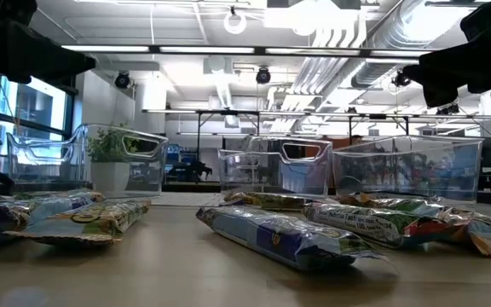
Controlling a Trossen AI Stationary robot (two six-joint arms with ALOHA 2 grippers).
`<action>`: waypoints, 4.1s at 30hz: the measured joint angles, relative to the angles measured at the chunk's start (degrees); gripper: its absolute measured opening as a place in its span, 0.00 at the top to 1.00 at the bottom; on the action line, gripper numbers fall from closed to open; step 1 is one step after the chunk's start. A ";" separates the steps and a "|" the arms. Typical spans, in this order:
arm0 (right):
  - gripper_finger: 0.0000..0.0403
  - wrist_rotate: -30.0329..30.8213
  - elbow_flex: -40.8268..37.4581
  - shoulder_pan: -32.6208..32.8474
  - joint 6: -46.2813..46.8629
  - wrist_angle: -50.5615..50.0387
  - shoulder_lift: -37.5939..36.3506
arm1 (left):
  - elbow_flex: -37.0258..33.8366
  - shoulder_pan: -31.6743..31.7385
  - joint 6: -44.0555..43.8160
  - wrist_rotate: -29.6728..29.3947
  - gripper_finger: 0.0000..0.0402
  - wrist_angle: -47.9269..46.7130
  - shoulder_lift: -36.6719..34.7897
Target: Pick and place Granola Bars by type
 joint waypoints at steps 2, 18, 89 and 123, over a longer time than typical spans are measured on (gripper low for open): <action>0.66 0.00 0.01 0.00 0.00 0.00 0.01 | 0.02 0.02 0.00 0.00 0.74 0.00 -0.02; 0.66 0.00 0.00 -0.02 0.00 0.00 0.00 | 0.02 0.02 -0.01 0.00 0.74 0.00 -0.02; 0.66 0.00 0.00 -0.02 0.00 0.00 0.00 | 0.08 0.02 0.00 -0.90 0.74 -0.71 -0.02; 0.66 0.00 0.01 -0.02 -2.84 0.12 0.01 | -0.16 0.00 -0.02 -0.79 0.74 1.44 -0.02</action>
